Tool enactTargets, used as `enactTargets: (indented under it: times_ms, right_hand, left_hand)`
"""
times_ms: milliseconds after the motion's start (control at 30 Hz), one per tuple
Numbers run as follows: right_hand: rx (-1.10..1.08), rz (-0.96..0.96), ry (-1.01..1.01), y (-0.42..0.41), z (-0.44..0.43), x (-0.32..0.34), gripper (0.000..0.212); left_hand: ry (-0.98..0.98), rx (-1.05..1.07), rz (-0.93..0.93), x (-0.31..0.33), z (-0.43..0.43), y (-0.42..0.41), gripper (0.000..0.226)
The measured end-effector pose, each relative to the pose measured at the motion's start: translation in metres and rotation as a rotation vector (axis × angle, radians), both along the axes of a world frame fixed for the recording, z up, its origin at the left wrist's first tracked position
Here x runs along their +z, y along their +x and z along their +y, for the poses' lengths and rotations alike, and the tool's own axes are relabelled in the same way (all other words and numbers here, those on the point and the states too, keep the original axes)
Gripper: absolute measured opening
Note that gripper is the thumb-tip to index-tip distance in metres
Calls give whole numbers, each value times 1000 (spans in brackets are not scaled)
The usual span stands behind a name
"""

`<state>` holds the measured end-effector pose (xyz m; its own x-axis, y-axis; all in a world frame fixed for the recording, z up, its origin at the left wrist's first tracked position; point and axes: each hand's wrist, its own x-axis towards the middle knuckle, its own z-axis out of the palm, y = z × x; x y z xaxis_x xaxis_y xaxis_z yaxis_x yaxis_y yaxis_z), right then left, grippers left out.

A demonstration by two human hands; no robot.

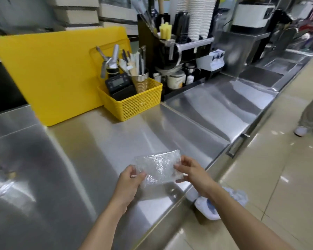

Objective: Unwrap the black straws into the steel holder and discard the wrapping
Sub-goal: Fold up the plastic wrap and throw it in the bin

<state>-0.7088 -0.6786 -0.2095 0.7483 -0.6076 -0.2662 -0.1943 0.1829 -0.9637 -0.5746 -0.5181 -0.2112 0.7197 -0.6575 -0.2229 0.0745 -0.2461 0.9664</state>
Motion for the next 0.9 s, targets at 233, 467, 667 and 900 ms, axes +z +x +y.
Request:
enactTargets:
  times_ms: [233,467,667,900]
  right_hand:
    - [-172,50,-62,-95,-98,-3,9]
    - [-273,107,-45,-172,-157,-21,6]
    - [-377,166,6,-201,-196,-46,6]
    - [-408,275,20,-217,-258,-69,14]
  left_hand:
    - [-24,-105,5,-10,-121,-86,29]
    - [43,-223,115,-30,-192,-145,29]
    - [72,-312,175,-48,-243,-174,11]
    - [159,-349,216,-83,-310,-185,5]
